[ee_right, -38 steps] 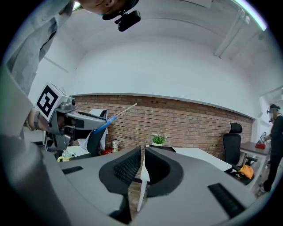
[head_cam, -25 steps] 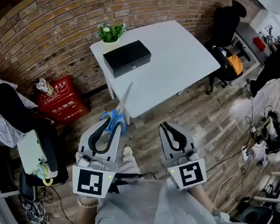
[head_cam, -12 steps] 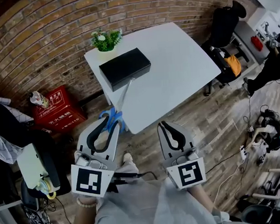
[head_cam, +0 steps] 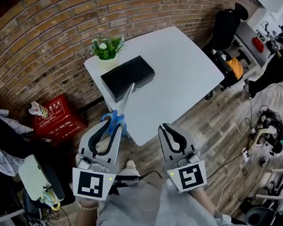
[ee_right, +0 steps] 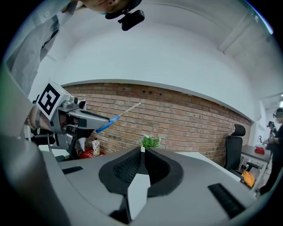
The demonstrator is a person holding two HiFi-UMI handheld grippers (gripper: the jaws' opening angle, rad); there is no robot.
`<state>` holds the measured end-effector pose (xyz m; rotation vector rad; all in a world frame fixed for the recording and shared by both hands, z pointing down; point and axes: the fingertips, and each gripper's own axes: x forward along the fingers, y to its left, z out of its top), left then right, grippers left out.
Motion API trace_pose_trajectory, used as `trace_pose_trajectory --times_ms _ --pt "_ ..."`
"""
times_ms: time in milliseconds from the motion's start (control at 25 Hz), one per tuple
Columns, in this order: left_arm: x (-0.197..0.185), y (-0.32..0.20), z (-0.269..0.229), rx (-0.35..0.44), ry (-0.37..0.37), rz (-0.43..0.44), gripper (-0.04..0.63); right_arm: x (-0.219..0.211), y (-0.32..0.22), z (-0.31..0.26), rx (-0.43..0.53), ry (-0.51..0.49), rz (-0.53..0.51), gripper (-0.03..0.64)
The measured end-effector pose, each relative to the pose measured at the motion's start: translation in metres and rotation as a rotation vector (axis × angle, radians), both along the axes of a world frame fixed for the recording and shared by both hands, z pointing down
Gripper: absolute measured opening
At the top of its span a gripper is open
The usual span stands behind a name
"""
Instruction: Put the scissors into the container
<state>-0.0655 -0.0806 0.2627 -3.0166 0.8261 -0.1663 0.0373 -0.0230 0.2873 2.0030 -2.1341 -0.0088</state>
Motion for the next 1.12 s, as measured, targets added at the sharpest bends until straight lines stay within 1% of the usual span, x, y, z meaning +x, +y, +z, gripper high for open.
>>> trace_pose_trajectory --times_ms 120,320,520,1120 --pt "0.001 -0.008 0.002 0.012 -0.005 0.010 0.098 -0.002 -0.006 0.000 0.005 0.013 0.003 0.057" --pt "0.002 -0.011 0.001 -0.001 0.001 0.017 0.098 -0.001 -0.008 0.000 0.003 0.011 0.015 0.057" --pt "0.006 -0.016 0.000 0.008 0.007 0.019 0.098 0.002 -0.008 0.000 0.005 0.014 0.027 0.055" --pt "0.011 -0.025 -0.006 0.004 0.024 -0.006 0.098 0.012 -0.012 0.002 -0.008 0.009 0.032 0.057"
